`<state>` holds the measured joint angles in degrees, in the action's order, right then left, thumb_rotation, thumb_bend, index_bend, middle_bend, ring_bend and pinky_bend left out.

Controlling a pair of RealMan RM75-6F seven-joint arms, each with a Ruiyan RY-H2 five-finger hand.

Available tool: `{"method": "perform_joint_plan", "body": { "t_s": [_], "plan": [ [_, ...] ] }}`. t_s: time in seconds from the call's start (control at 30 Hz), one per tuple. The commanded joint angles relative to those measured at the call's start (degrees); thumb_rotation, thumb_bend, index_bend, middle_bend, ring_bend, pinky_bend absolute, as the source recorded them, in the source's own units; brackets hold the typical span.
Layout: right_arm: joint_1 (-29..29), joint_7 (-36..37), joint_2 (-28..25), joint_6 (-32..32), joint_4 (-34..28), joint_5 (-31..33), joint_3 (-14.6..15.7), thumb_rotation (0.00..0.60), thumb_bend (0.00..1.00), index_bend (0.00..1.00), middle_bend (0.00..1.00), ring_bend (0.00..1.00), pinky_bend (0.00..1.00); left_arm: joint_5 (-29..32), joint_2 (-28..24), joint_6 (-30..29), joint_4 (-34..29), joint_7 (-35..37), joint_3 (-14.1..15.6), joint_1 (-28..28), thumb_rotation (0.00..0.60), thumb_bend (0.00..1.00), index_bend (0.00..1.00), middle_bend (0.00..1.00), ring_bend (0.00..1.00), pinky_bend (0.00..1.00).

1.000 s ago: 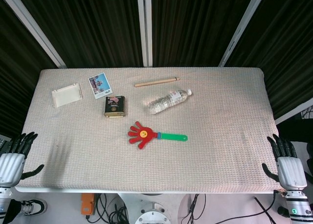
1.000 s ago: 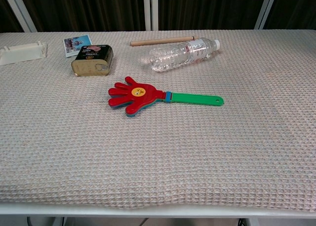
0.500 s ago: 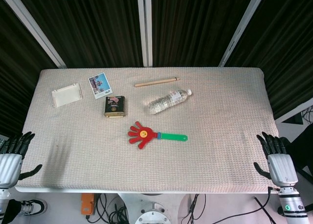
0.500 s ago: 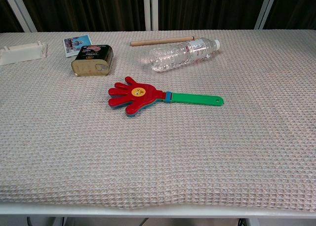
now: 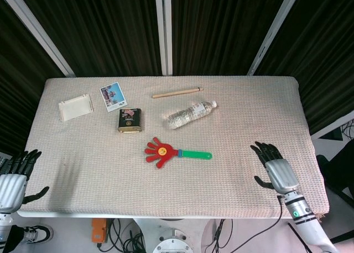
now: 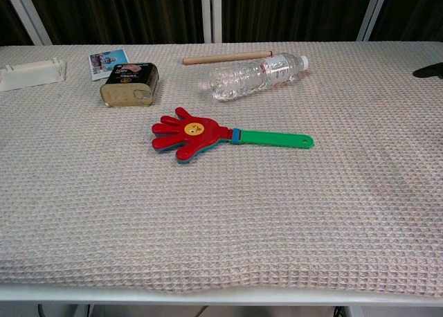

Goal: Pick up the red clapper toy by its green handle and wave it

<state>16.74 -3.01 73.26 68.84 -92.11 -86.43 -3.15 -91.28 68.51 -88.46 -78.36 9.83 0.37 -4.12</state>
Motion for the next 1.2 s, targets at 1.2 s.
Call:
{"method": "perform_joint_plan", "body": {
  "t_s": [1.2],
  "plan": [
    [29.3, -37.3, 34.7, -9.6, 9.6, 41.4, -14.6, 0.600, 0.19, 0.30, 0.06, 0.00, 0.00, -1.2, -0.9, -0.8, 1.0, 2.7, 0.5, -0.1, 0.600, 0.16, 0.03, 0.05, 0.00, 0.03]
  ]
}}
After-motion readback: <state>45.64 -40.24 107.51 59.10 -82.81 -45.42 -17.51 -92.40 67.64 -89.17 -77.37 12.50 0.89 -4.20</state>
